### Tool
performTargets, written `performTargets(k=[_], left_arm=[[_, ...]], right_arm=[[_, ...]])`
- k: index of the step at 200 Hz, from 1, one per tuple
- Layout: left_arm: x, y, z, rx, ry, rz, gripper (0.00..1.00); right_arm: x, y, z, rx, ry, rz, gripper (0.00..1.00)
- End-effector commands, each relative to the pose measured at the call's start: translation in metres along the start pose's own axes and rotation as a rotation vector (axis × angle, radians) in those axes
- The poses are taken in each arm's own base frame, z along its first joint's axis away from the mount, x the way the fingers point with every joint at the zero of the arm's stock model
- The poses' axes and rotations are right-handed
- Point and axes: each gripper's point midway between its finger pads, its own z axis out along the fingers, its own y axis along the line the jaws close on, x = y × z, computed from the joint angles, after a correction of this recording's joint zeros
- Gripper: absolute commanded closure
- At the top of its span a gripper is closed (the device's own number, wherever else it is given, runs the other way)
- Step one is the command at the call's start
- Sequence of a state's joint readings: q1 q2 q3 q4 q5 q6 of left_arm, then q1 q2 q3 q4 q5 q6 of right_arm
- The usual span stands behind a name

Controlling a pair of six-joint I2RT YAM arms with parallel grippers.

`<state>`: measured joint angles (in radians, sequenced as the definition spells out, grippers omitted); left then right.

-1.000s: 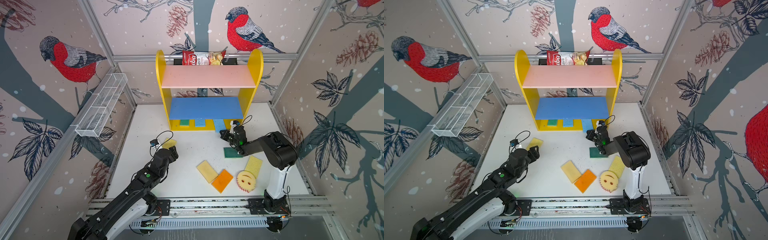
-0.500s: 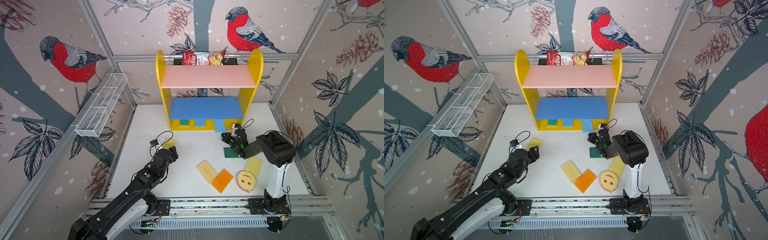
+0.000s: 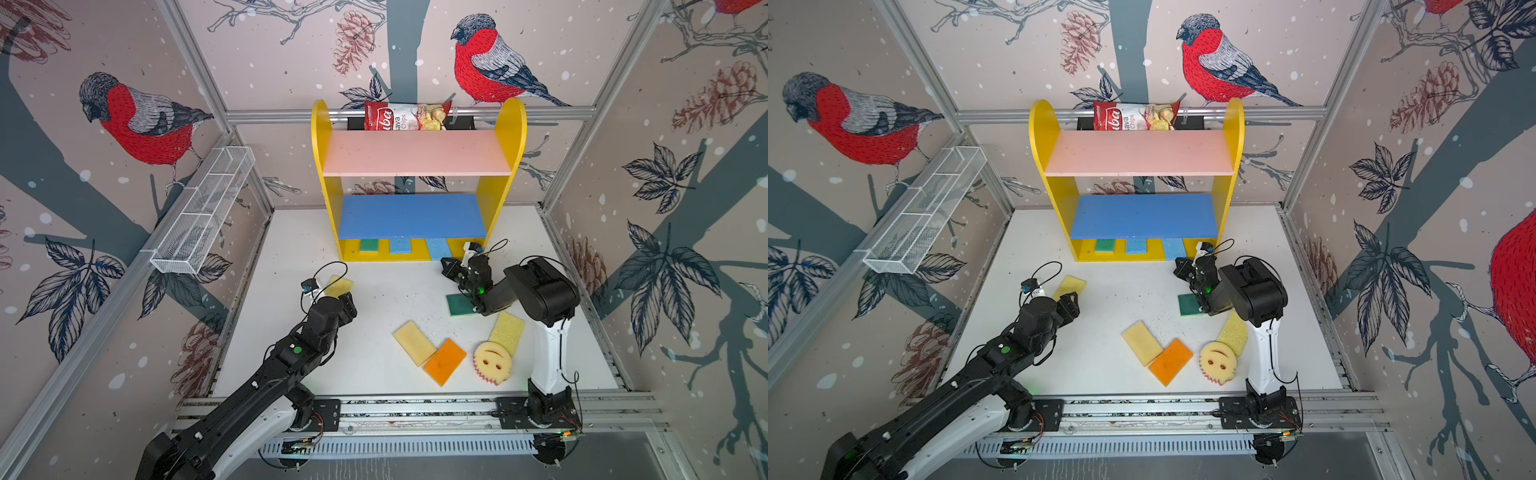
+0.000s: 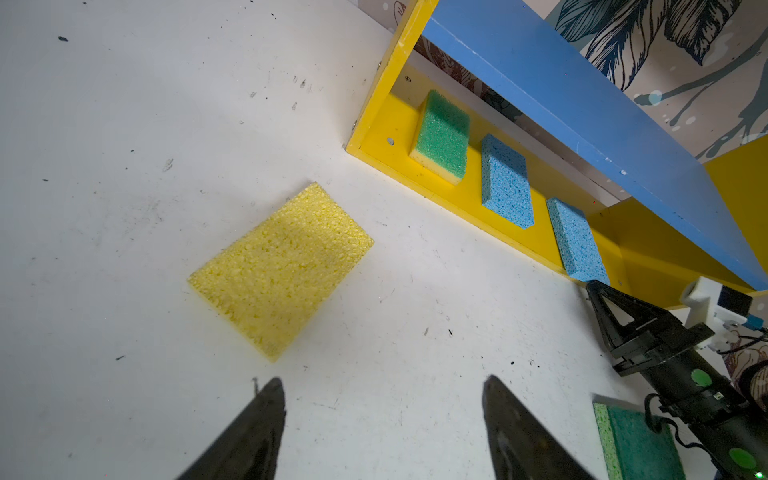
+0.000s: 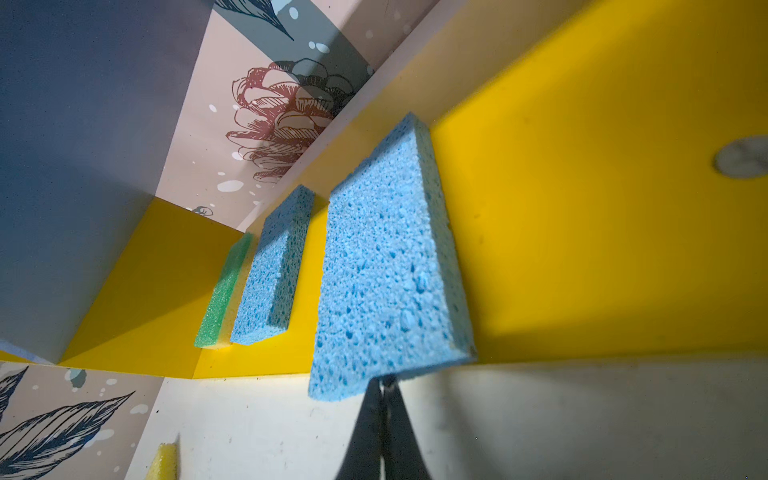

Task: Place and organize the cleaning sponges onto the shelf
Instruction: 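Hold the right gripper against the sponge to keep it upright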

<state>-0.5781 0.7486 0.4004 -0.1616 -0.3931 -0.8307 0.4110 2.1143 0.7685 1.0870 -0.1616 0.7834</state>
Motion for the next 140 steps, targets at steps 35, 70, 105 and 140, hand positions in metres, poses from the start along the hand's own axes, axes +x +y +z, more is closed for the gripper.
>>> performTargets(k=[35, 70, 105, 140], left_arm=[[-0.003, -0.006, 0.001, 0.028, -0.009, -0.011, 0.26], [-0.003, -0.005, 0.001, 0.024, -0.015, -0.010, 0.26], [-0.002, -0.004, 0.002, 0.021, -0.011, -0.004, 0.26], [-0.002, -0.004, 0.002, 0.021, -0.014, -0.005, 0.26]], right_arm=[[0.032, -0.023, 0.006, 0.109, 0.117, 0.019, 0.94], [0.036, -0.018, 0.013, 0.104, 0.129, 0.009, 0.94], [0.036, -0.018, 0.018, 0.105, 0.134, 0.012, 0.94], [0.036, -0.016, 0.022, 0.105, 0.137, 0.012, 0.94]])
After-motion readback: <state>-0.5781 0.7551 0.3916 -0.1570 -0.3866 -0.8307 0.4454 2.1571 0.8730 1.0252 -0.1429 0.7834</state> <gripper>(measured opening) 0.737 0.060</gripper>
